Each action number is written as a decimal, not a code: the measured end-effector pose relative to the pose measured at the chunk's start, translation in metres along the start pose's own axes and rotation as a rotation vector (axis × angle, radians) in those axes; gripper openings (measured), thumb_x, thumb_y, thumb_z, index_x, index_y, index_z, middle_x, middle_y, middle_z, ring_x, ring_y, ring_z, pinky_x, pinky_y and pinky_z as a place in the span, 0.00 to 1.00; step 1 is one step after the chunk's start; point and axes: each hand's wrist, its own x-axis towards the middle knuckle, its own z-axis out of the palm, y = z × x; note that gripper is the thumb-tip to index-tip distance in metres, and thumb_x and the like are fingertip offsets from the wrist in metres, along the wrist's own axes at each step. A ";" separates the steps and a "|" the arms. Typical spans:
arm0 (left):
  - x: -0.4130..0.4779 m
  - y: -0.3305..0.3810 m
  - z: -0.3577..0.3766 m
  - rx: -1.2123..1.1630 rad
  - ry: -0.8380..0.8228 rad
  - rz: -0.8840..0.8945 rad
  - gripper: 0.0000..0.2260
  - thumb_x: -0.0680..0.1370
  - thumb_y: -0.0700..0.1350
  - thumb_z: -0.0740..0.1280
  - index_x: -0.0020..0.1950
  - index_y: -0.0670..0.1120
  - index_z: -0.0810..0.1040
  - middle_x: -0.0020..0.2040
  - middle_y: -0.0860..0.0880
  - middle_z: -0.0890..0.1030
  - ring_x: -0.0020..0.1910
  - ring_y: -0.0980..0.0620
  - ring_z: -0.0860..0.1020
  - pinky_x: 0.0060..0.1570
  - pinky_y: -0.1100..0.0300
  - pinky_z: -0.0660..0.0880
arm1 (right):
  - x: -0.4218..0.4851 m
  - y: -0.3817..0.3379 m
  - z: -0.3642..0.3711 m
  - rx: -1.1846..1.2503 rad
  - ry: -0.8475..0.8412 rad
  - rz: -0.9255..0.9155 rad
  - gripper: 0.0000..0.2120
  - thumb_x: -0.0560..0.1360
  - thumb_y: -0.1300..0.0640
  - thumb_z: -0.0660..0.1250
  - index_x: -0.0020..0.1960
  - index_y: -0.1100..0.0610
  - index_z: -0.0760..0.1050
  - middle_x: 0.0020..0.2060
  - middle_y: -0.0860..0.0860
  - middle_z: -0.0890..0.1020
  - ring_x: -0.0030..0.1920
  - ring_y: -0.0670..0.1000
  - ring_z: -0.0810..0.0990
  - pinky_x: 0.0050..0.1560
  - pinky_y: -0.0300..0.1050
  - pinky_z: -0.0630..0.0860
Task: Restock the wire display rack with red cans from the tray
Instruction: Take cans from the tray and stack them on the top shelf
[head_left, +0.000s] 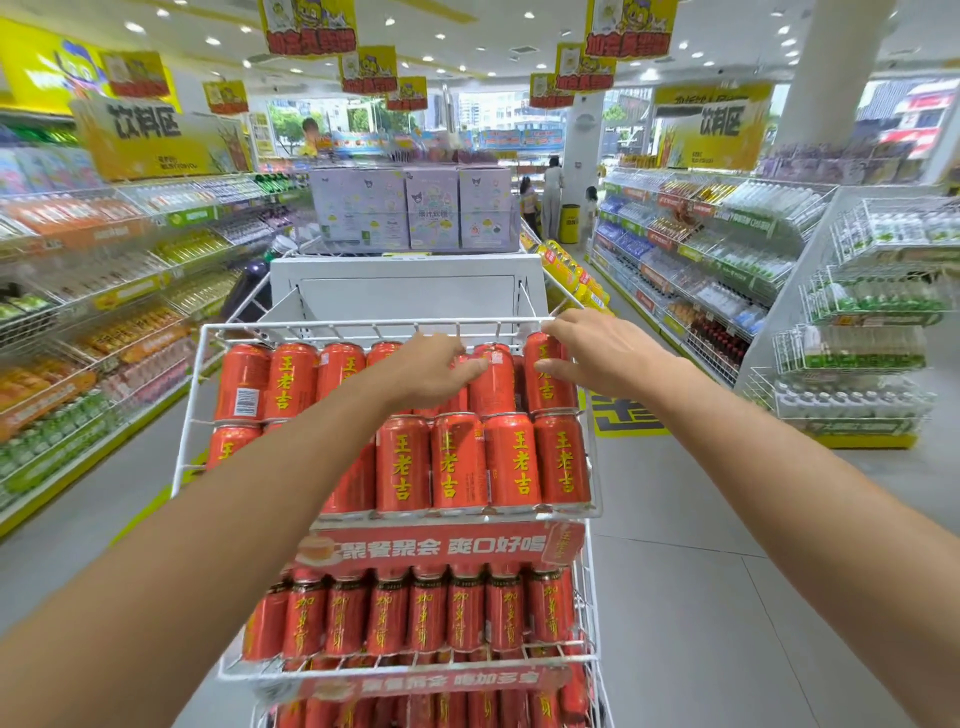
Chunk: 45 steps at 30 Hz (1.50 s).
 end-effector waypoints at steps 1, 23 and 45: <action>-0.010 0.000 -0.003 0.046 -0.021 -0.004 0.27 0.84 0.62 0.57 0.60 0.40 0.80 0.59 0.39 0.83 0.60 0.39 0.80 0.59 0.46 0.76 | -0.006 -0.007 -0.004 -0.010 -0.015 0.021 0.27 0.80 0.38 0.63 0.68 0.58 0.74 0.60 0.56 0.79 0.61 0.59 0.78 0.55 0.56 0.79; -0.266 -0.064 0.064 0.201 -0.218 0.071 0.22 0.83 0.64 0.53 0.49 0.46 0.71 0.51 0.41 0.79 0.48 0.42 0.75 0.54 0.44 0.76 | -0.190 -0.227 0.021 0.108 -0.295 0.204 0.31 0.81 0.35 0.58 0.69 0.60 0.73 0.65 0.60 0.77 0.66 0.63 0.74 0.63 0.60 0.75; -0.457 -0.273 0.591 -0.027 -0.824 -0.332 0.28 0.83 0.63 0.55 0.68 0.40 0.75 0.69 0.37 0.77 0.70 0.37 0.73 0.68 0.46 0.71 | -0.394 -0.431 0.571 0.426 -0.948 0.100 0.29 0.82 0.37 0.58 0.71 0.59 0.72 0.69 0.59 0.76 0.71 0.61 0.71 0.67 0.56 0.72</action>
